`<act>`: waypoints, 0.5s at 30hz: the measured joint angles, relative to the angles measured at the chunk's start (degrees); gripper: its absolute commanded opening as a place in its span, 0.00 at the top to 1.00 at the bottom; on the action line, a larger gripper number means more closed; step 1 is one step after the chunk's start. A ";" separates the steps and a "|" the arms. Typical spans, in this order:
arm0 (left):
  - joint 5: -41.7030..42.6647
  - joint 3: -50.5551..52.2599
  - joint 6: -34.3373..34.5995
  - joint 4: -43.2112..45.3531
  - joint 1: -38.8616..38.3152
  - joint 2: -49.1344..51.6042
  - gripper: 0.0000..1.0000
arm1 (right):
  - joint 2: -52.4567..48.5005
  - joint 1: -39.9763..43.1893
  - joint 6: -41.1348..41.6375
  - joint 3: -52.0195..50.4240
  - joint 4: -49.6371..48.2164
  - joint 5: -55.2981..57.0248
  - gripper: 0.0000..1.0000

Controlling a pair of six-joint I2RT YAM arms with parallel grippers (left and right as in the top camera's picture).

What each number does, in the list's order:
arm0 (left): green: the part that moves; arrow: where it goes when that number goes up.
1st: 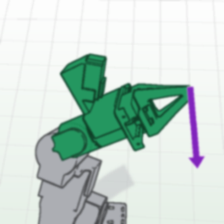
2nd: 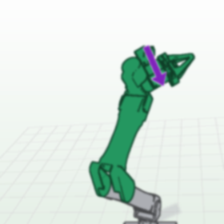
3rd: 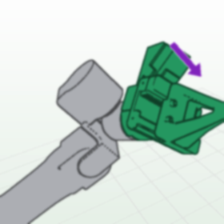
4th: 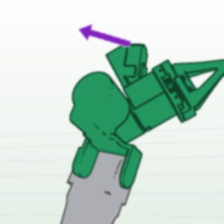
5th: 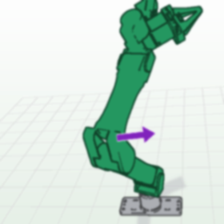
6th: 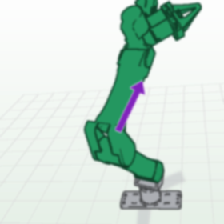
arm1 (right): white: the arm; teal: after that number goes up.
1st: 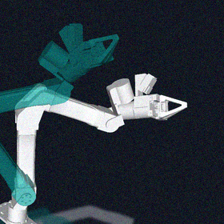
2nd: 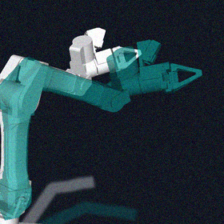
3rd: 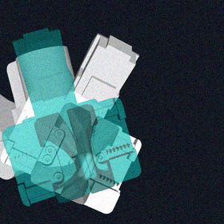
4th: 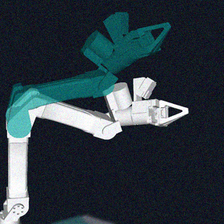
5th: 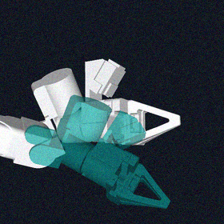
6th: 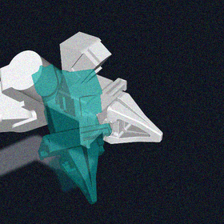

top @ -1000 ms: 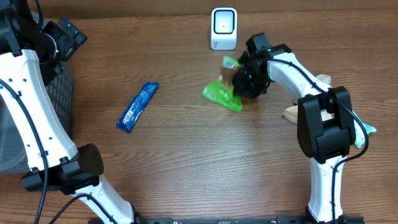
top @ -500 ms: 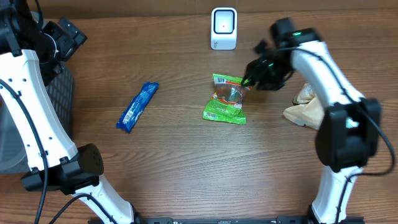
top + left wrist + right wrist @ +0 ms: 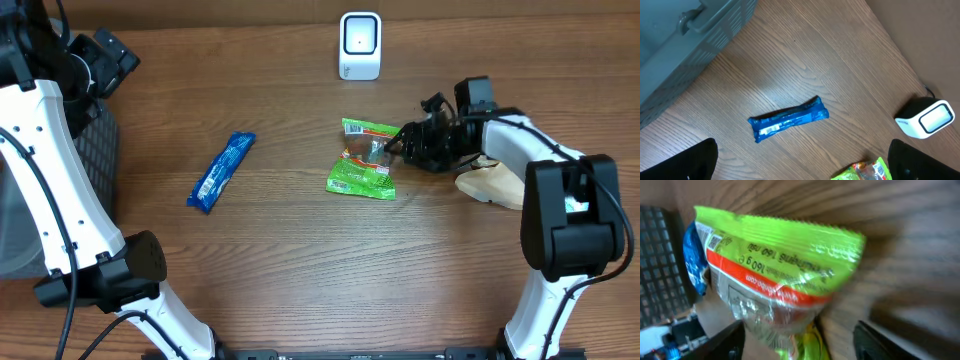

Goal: Scan the item barcode

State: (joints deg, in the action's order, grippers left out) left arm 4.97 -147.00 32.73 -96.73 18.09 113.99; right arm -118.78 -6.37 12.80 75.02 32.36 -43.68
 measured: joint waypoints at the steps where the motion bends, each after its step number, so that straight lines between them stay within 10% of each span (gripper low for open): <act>1: -0.02 0.00 0.00 0.04 0.00 0.00 0.00 | 0.00 -0.57 -0.15 -1.27 -3.28 -0.46 0.22; 6: -0.02 0.00 0.00 0.04 0.00 0.00 0.00 | 0.00 -3.34 -0.46 -2.40 -8.79 -1.75 0.24; 15: -0.02 0.00 0.00 0.02 0.00 0.00 0.00 | -0.02 -7.26 -0.44 -2.40 -10.21 2.64 0.80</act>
State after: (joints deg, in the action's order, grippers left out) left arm 4.95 -147.00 32.73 -96.71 18.09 113.99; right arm -118.80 -13.63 12.36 72.62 22.15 -41.04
